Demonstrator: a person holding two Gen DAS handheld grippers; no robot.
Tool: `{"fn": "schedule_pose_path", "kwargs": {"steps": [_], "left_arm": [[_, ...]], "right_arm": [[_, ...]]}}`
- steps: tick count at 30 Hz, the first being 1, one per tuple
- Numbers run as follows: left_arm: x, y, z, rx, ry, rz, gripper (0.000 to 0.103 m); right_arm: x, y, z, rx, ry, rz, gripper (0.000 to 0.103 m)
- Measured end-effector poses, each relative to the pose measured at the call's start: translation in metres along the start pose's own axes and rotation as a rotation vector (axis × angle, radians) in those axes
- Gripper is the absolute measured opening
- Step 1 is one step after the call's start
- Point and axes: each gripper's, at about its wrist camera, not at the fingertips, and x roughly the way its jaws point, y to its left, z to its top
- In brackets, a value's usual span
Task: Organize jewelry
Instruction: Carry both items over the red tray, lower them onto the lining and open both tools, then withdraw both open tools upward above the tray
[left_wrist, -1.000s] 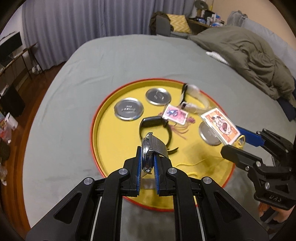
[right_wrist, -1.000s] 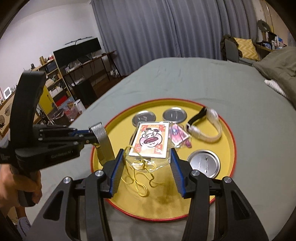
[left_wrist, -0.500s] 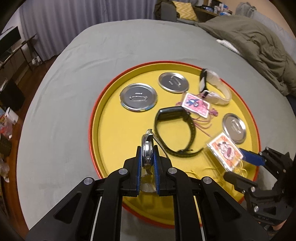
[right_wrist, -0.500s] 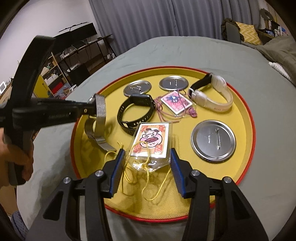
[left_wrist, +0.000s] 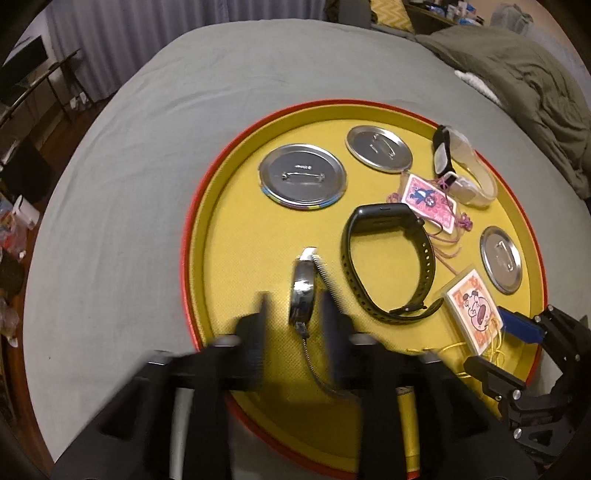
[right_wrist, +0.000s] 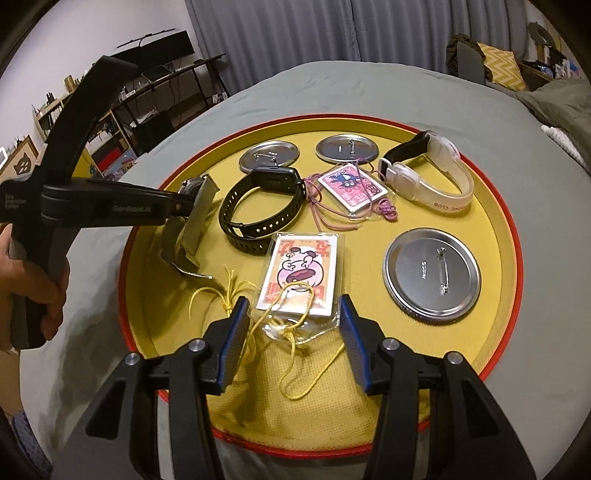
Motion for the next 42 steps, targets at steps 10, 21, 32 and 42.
{"fn": "schedule_pose_path", "kwargs": {"steps": [10,21,32,42], "left_arm": [[-0.02,0.005,-0.009,-0.016,-0.054,-0.001,0.071],[-0.063,-0.008,-0.007,0.008,-0.112,-0.024,0.098],[-0.105,-0.038,-0.001,0.193,-0.007,-0.077,0.098],[-0.145,-0.075,0.014,0.363,0.023,-0.06,0.098]], "right_arm": [[0.001,0.015,-0.011,-0.064,0.015,0.019,0.081],[-0.01,0.008,0.012,-0.043,0.108,0.034,0.089],[-0.068,0.004,0.062,-0.266,0.231,0.082,0.095],[-0.103,-0.007,0.08,-0.497,0.411,0.092,0.095]]}}
